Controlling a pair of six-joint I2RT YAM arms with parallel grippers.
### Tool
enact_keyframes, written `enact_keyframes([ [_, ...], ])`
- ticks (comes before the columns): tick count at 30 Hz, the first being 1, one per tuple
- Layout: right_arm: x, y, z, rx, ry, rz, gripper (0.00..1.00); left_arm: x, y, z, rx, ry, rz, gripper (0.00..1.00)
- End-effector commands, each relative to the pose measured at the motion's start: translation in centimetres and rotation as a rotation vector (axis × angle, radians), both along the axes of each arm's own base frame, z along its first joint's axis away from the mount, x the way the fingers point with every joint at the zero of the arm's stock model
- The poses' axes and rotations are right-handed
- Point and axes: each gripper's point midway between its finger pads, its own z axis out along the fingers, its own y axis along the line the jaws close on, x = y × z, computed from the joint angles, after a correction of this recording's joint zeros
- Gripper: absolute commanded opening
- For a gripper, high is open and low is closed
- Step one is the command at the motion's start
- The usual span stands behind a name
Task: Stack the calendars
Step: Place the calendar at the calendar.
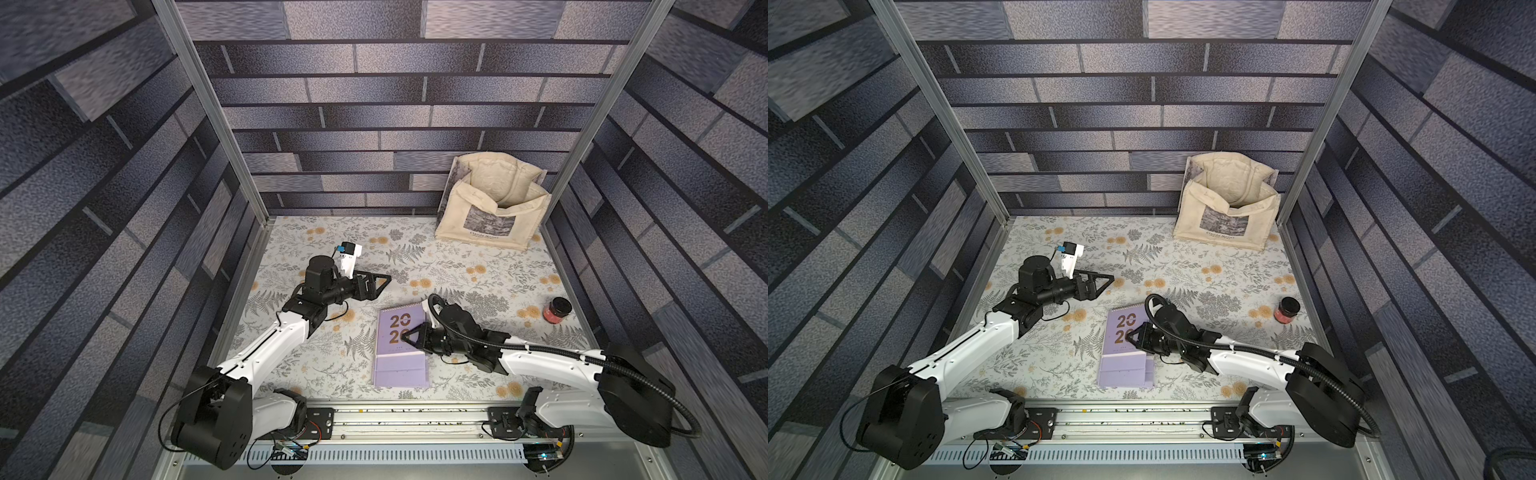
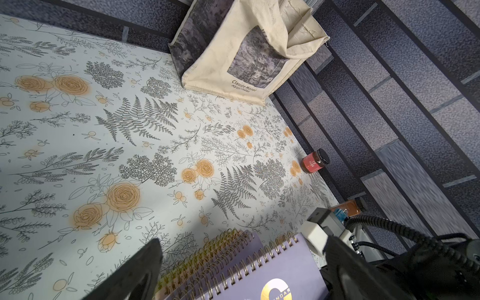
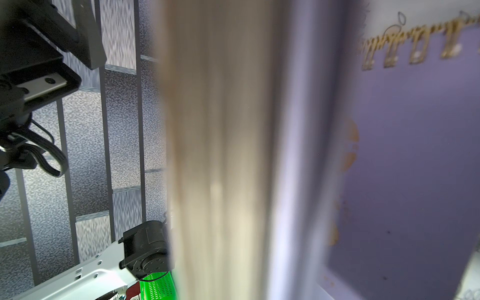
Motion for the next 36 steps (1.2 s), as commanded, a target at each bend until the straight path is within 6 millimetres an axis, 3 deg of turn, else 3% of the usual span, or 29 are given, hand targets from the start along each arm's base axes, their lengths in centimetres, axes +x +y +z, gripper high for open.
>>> enact_keyframes([
  [1,-0.3,-0.5,-1.1,-0.041,0.008,-0.005,0.04,-0.6,-0.2,-0.4,0.009,0.005,-0.017,1.0],
  [7,-0.5,-1.3,-1.7,-0.072,0.018,-0.019,0.15,-0.6,-0.2,-0.4,0.009,0.005,-0.018,1.0],
  [17,-0.8,-2.5,-2.4,-0.121,0.028,-0.035,0.46,-0.7,-0.3,-0.4,0.011,0.007,-0.019,1.0],
  [31,-0.5,-4.4,-3.0,-0.253,0.029,-0.069,0.69,-0.7,-0.4,-0.5,0.016,0.01,-0.019,1.0],
  [36,-0.3,-4.3,-3.0,-0.277,0.026,-0.063,0.75,-0.7,-0.4,-0.3,0.016,0.007,-0.017,1.0],
])
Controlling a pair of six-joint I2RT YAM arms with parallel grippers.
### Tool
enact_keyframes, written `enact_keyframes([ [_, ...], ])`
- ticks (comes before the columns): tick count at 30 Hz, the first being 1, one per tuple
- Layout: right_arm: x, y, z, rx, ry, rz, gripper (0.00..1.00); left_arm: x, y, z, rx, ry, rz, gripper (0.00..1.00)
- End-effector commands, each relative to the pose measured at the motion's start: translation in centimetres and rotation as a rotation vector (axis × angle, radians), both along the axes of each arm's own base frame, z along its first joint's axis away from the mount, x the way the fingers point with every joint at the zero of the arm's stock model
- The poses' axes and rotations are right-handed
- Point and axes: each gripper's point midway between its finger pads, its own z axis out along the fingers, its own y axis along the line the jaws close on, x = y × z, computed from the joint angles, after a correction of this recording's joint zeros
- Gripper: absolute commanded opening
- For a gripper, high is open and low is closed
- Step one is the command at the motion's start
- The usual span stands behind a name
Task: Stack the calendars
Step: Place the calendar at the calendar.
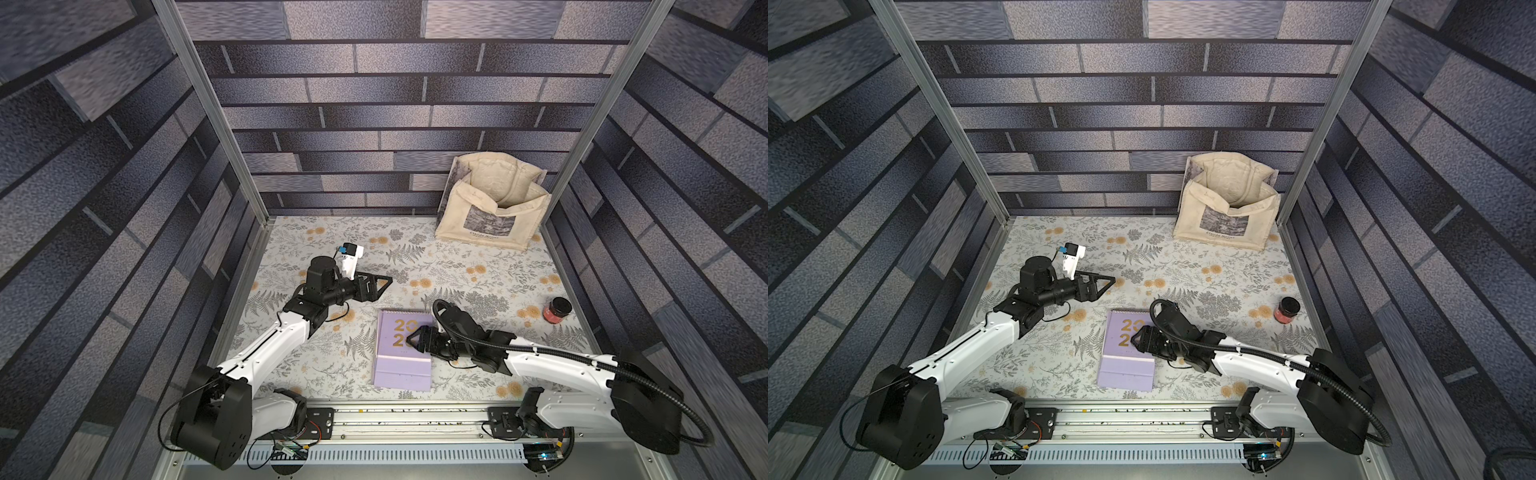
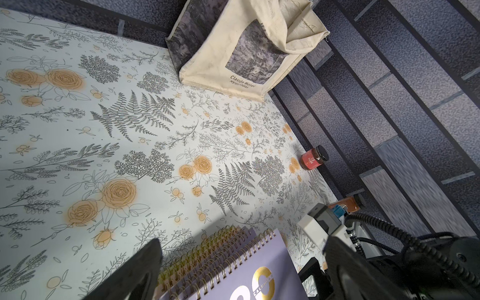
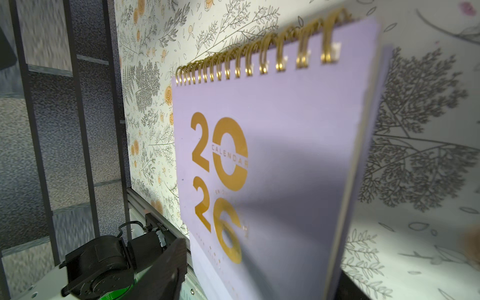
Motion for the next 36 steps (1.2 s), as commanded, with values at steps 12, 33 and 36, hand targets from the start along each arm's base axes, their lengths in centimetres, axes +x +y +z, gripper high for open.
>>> enact_keyframes([
  [12,0.7,-1.4,-1.7,-0.212,0.039,-0.025,0.85,-0.3,0.1,-0.1,0.014,-0.002,0.003,1.0],
  [33,0.1,-3.6,-3.3,-0.34,0.09,-0.056,0.99,-0.1,0.1,-0.3,0.019,0.001,0.009,1.0],
  [36,-0.2,-4.0,-3.6,-0.347,0.098,-0.06,1.0,0.0,0.3,-0.4,0.025,0.003,0.02,1.0],
])
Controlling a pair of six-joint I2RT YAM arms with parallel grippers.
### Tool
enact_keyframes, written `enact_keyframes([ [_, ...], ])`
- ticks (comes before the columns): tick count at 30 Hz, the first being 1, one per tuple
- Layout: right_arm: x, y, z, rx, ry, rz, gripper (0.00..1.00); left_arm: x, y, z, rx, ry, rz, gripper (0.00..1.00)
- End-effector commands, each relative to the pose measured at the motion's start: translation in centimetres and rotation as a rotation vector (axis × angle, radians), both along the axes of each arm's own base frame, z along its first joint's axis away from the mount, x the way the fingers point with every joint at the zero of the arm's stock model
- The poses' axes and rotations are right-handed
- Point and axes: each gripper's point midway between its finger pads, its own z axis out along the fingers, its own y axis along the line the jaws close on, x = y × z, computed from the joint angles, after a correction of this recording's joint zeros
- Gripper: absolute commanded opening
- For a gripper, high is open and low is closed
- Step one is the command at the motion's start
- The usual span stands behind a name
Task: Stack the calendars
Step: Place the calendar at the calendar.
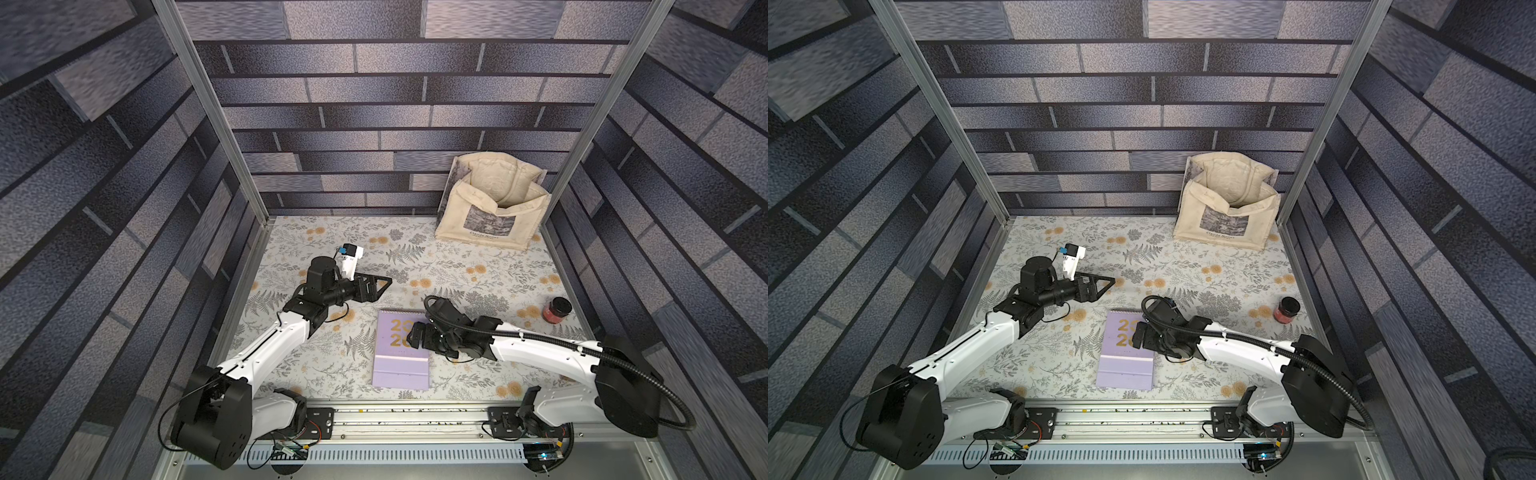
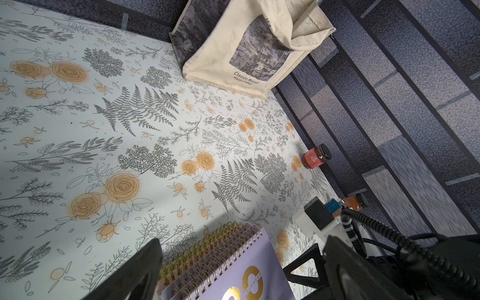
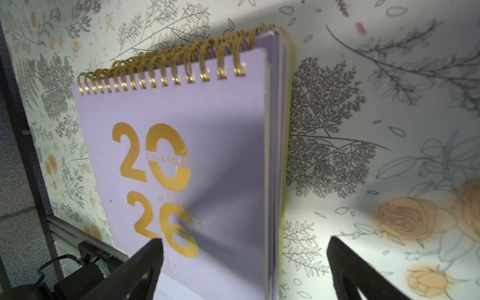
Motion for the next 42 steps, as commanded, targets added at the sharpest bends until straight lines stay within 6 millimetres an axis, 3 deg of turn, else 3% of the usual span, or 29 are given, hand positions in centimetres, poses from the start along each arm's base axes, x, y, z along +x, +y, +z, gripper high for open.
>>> enact_keyframes([
  [1,-0.8,-1.7,-1.2,-0.06,0.029,-0.02,1.0,0.1,0.1,0.1,0.016,-0.016,0.012,1.0],
  [9,-1.4,-0.7,0.2,-0.016,0.009,0.006,1.0,0.5,0.2,-0.1,0.022,-0.006,0.025,1.0],
  [15,-2.8,-0.6,-0.3,-0.021,0.028,0.002,1.0,0.8,0.3,-0.2,0.027,0.001,0.043,1.0],
  [21,-3.9,1.0,-0.6,-0.014,0.031,0.03,1.0,1.0,0.5,-0.4,0.032,0.009,0.059,1.0],
  [34,-4.5,3.6,-0.5,-0.009,0.038,0.063,1.0,1.4,1.1,-0.2,0.039,0.01,0.083,1.0],
  [42,-4.6,4.0,-0.2,-0.007,0.034,0.063,1.0,1.4,1.3,-0.2,0.037,0.009,0.086,1.0],
])
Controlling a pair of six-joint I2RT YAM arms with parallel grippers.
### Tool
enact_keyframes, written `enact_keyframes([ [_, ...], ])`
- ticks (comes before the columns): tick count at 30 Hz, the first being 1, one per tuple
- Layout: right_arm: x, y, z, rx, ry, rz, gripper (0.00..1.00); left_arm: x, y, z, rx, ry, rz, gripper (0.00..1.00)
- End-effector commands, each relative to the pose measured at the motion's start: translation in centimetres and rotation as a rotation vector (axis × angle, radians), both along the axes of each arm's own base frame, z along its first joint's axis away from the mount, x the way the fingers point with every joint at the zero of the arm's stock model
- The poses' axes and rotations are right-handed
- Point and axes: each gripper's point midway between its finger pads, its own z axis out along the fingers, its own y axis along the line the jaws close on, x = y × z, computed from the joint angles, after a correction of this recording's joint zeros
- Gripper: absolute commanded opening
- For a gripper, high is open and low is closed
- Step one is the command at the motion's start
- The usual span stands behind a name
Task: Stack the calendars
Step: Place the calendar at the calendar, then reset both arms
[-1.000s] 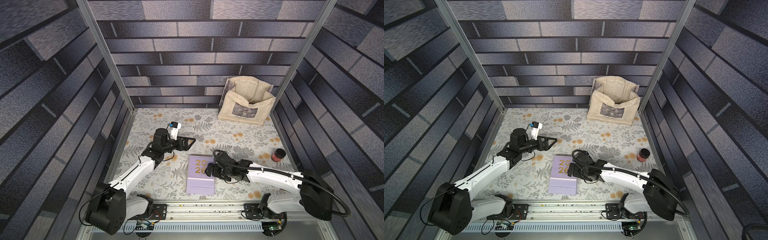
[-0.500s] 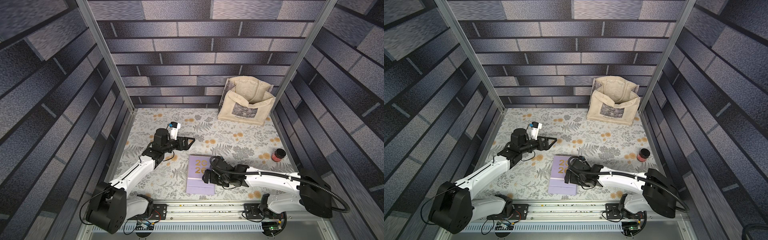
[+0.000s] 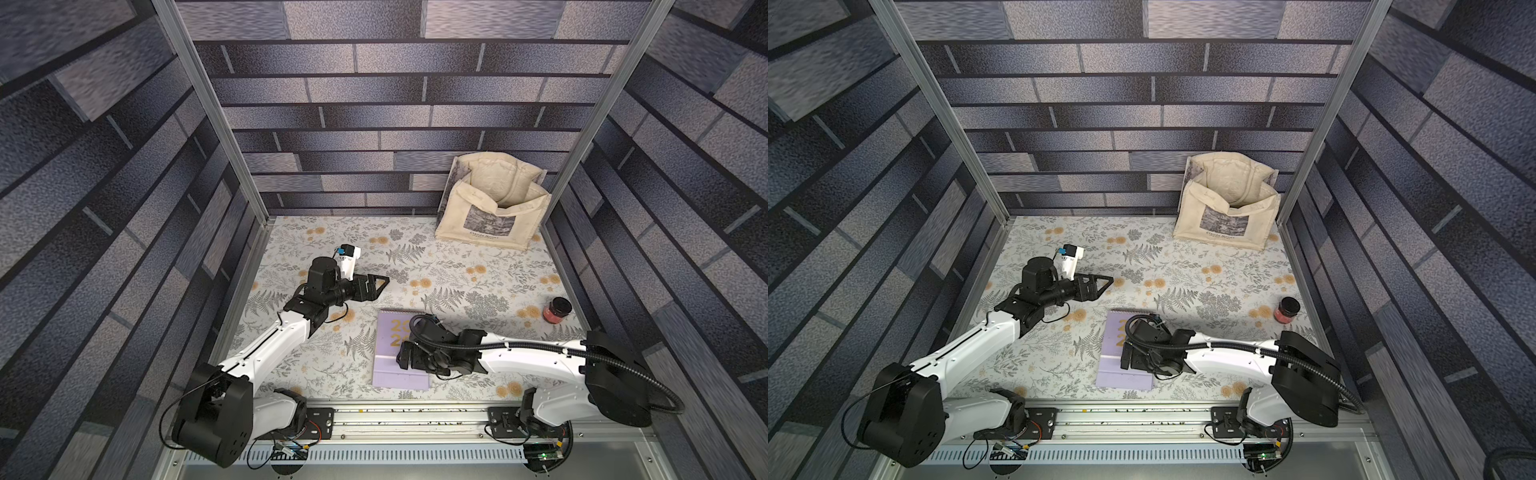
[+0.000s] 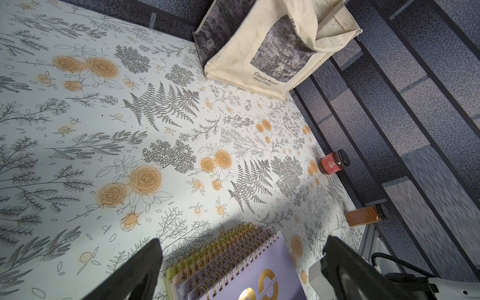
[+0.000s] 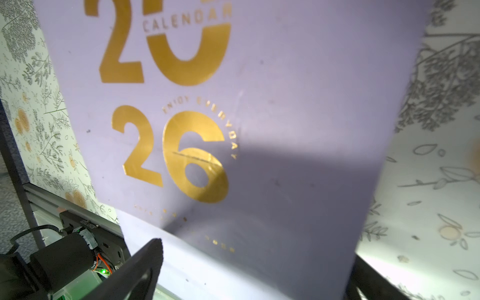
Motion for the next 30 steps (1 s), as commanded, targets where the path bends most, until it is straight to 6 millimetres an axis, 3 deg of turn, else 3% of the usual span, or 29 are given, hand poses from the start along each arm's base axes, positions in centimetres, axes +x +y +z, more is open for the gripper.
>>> enact_keyframes([
  [1,0.2,0.6,0.6,0.008,-0.009,-0.02,1.0,0.4,0.3,1.0,-0.003,-0.019,0.014,1.0],
  [6,0.2,0.5,0.4,-0.001,-0.005,-0.018,1.0,0.4,0.5,1.1,-0.002,-0.025,0.018,1.0],
  [11,1.0,-1.4,0.9,-0.038,-0.069,-0.03,1.0,0.8,1.8,1.5,0.02,-0.047,0.06,1.0],
  [14,2.3,-3.2,2.4,-0.063,-0.15,-0.026,1.0,1.4,3.7,2.1,0.046,-0.073,0.126,1.0],
  [17,4.4,-5.8,4.3,-0.083,-0.231,-0.046,1.0,2.4,6.9,2.0,0.111,-0.091,0.251,1.0],
  [24,11.7,-11.3,9.4,-0.118,-0.489,-0.035,1.0,4.2,16.0,-0.7,0.313,-0.112,0.6,1.0],
  [27,14.9,-13.5,9.9,-0.141,-0.546,-0.053,1.0,4.3,19.2,-0.8,0.357,-0.163,0.7,1.0],
  [30,18.0,-15.7,10.2,-0.167,-0.653,-0.072,1.0,4.5,21.0,-0.9,0.422,-0.221,0.752,1.0],
])
